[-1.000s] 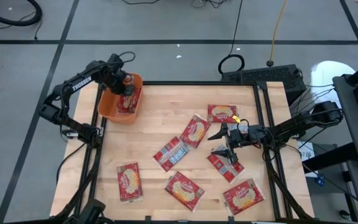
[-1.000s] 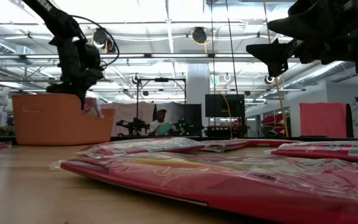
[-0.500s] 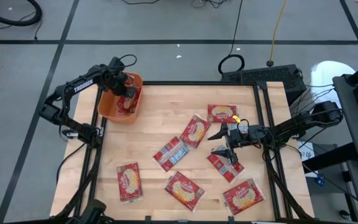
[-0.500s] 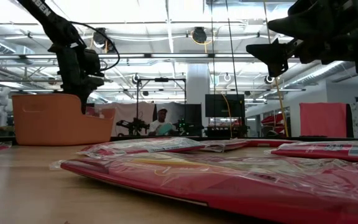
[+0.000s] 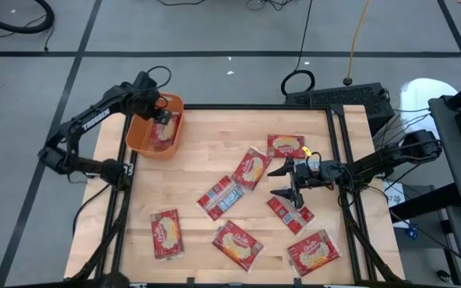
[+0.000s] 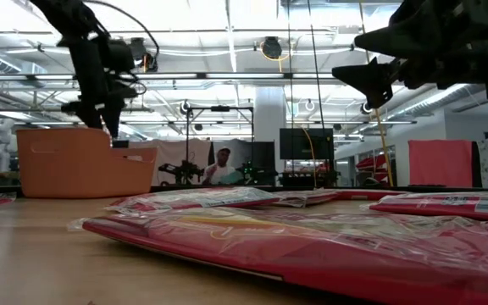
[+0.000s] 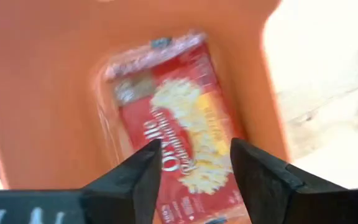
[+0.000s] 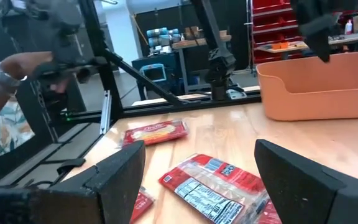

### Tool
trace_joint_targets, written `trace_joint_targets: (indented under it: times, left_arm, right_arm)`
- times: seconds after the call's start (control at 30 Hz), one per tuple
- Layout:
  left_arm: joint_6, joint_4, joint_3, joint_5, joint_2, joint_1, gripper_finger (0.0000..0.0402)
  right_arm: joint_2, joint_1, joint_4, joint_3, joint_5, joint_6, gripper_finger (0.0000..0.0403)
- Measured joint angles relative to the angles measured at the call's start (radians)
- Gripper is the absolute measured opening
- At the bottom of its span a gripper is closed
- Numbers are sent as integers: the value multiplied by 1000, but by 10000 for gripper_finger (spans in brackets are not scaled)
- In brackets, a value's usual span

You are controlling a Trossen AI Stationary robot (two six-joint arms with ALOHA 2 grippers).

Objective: Sort popcorn bags into baskets
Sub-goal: Put the red popcorn bag into the orange bin

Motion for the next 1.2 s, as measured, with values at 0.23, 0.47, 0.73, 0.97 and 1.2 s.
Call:
trace_joint_targets:
  times: [0.23,0.47,0.73,0.97,1.2]
  left_arm:
    - [-10,15,-1,-51,-186,-138,192]
    - [-2,249,-95,-53,-356,-463,156]
    - [-21,832,-381,-163,-442,-888,141]
    - [53,1162,-495,-394,-330,-1188,140]
    - [-23,1344,-521,-607,-109,-1362,140]
  right_arm:
    - [0,0,-7,0,58,52,293]
    - [0,7,-35,3,178,107,293]
    - [11,92,-439,199,354,171,293]
    - [116,135,-772,399,419,224,293]
    - [319,147,-746,520,419,227,293]
